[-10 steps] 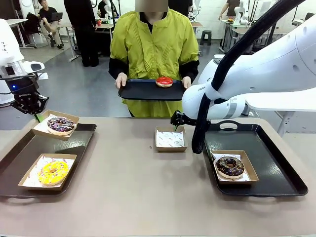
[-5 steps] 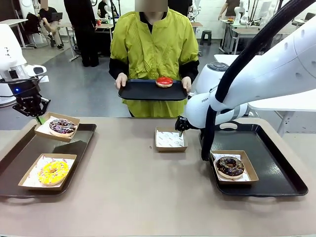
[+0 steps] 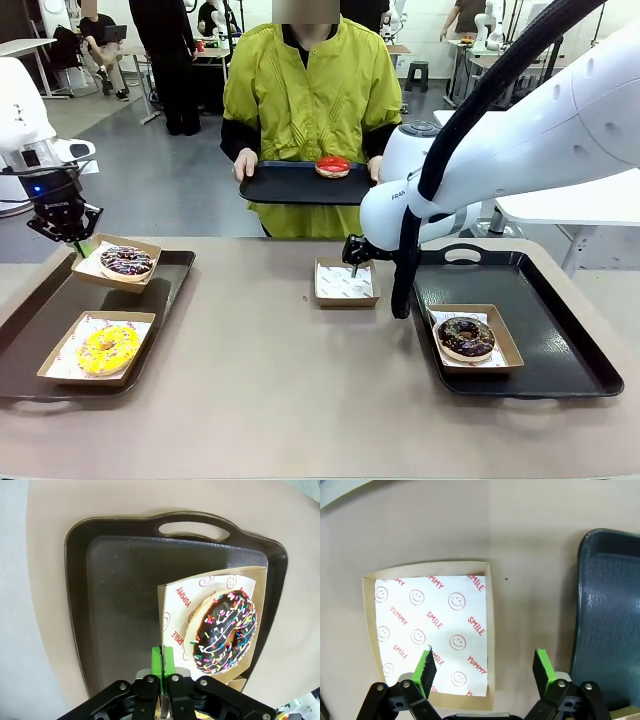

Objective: Individually package the donuts and arrange them on the tray.
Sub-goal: Place the picked Paper togo box on the Handle tray while simultaneously picking up another Paper togo box from the table with the other hand.

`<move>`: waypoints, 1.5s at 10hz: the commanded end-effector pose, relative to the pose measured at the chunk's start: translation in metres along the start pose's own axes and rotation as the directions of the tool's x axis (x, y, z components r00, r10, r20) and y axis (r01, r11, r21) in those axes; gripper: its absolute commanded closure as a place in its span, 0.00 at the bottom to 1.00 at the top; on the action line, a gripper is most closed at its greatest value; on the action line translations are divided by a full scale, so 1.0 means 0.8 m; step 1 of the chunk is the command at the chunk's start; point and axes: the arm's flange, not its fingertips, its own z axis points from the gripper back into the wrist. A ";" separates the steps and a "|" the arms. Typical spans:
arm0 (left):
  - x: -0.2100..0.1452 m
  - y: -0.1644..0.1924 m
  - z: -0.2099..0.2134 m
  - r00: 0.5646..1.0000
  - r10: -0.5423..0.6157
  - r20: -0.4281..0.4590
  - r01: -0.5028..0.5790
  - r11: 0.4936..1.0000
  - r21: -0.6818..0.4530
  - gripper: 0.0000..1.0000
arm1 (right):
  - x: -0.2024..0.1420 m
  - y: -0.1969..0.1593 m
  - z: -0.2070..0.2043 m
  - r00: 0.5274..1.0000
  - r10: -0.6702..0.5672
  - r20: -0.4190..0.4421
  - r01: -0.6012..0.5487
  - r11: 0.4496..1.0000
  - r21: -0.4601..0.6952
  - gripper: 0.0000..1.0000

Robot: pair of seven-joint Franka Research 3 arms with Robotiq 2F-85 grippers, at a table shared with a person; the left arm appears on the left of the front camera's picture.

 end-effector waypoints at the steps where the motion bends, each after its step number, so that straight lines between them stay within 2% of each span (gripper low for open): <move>1: 0.013 0.004 -0.003 1.000 0.022 0.014 -0.022 1.000 -0.012 0.99 | 0.010 0.013 -0.009 1.000 -0.016 0.005 0.016 0.999 -0.049 0.00; 4: 0.020 0.007 -0.016 0.999 -0.026 0.023 0.027 1.000 -0.004 0.99 | 0.015 0.013 -0.018 1.000 -0.018 -0.008 0.018 0.998 -0.060 0.00; 10: 0.019 0.001 -0.028 0.999 -0.042 0.025 0.039 0.994 0.097 0.99 | 0.015 0.011 -0.018 1.000 -0.021 -0.015 0.019 0.997 -0.072 0.00; 11: 0.019 -0.001 -0.029 0.998 -0.055 0.027 0.052 0.994 0.101 0.80 | 0.016 0.010 -0.019 1.000 -0.012 -0.014 0.011 0.998 -0.059 0.39; 12: 0.018 -0.002 -0.030 0.997 -0.070 0.023 0.067 0.992 0.107 0.43 | 0.016 0.010 -0.019 1.000 -0.009 -0.021 0.008 0.998 -0.063 0.59; 13: 0.018 -0.001 -0.031 0.997 -0.074 0.018 0.072 0.991 0.112 0.24 | 0.016 0.010 -0.019 1.000 -0.012 -0.021 0.011 0.998 -0.061 0.98; 14: 0.018 -0.001 -0.032 0.997 -0.079 0.013 0.077 0.990 0.115 0.00 | 0.016 0.010 -0.019 1.000 -0.014 -0.023 0.013 0.998 -0.060 1.00; 15: 0.018 -0.001 -0.033 0.997 -0.081 0.008 0.080 0.990 0.113 0.00 | 0.015 0.009 -0.019 1.000 -0.016 -0.023 0.014 0.998 -0.060 1.00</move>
